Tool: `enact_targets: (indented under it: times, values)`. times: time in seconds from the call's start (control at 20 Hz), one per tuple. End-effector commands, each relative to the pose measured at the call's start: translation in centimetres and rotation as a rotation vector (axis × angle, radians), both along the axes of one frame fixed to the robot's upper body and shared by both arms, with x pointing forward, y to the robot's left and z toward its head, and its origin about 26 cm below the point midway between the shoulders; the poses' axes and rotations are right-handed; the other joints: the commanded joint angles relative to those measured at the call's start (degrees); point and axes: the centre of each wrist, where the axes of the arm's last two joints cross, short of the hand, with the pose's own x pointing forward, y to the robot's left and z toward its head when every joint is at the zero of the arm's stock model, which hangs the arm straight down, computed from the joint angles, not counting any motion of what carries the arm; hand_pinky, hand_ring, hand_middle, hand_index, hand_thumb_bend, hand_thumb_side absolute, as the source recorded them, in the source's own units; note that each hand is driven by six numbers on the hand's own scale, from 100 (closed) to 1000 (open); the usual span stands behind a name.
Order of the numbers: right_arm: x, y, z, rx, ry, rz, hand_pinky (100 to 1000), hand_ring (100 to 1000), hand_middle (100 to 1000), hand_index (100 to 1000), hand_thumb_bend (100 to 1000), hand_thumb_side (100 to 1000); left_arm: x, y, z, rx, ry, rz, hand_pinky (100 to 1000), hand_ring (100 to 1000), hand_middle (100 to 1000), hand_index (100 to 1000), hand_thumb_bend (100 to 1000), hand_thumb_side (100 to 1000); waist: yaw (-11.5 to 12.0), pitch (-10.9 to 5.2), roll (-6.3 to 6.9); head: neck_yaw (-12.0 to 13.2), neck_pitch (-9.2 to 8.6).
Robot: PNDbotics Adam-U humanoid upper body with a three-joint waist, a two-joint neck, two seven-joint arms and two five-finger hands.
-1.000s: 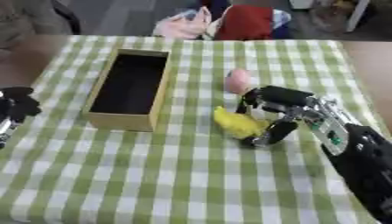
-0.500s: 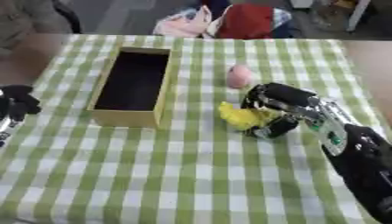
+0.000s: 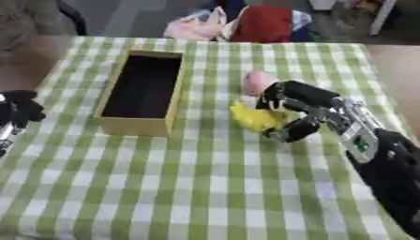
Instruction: Pick up objects on the table and place them in the box.
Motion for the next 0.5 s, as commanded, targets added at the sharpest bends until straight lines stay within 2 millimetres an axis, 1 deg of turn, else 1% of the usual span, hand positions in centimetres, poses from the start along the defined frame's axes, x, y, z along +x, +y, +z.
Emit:
enact_targets:
  times: [0.05, 0.3, 0.5]
  values:
    - [-0.8, 0.4, 4.2, 0.015, -0.043, 0.058, 510, 637, 409, 507, 155, 113, 0.0, 0.3, 0.7, 0.015, -0.014, -0.004, 708, 650, 624, 823, 173, 562, 0.0, -1.06, -0.09, 0.1, 0.15]
    - [-1.7, 1.7, 7.7, 0.050, -0.055, 0.125, 512, 634, 411, 508, 186, 100, -0.1, 0.3, 0.8, 0.019, -0.017, -0.015, 708, 651, 624, 823, 172, 556, 0.4, -1.33, -0.27, -0.3, 0.13]
    - [-1.3, 2.6, 10.0, 0.079, -0.076, 0.142, 512, 629, 411, 508, 201, 100, 0.1, -0.1, 1.0, 0.026, -0.023, -0.044, 709, 651, 625, 823, 172, 556, 1.7, -1.46, -0.45, -1.0, 0.10]
